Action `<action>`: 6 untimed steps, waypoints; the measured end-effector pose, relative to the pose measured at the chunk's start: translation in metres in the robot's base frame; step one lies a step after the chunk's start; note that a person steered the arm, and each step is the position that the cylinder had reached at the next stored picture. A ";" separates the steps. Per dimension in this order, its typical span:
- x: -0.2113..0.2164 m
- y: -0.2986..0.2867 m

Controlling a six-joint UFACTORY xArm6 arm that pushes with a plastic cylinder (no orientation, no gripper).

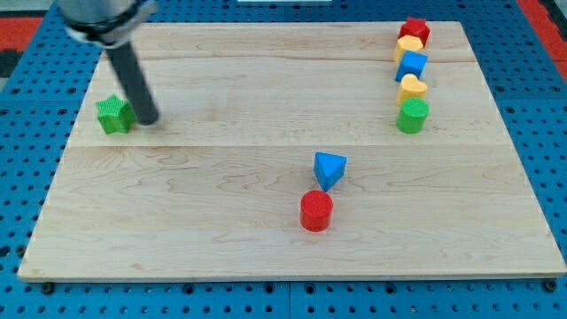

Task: Place the blue triangle in between the green star and red circle to form a diagonal line

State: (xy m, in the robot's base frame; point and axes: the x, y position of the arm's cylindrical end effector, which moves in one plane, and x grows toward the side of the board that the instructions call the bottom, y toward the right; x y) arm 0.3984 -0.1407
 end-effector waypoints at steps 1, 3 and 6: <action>-0.001 0.117; 0.063 0.306; 0.101 0.217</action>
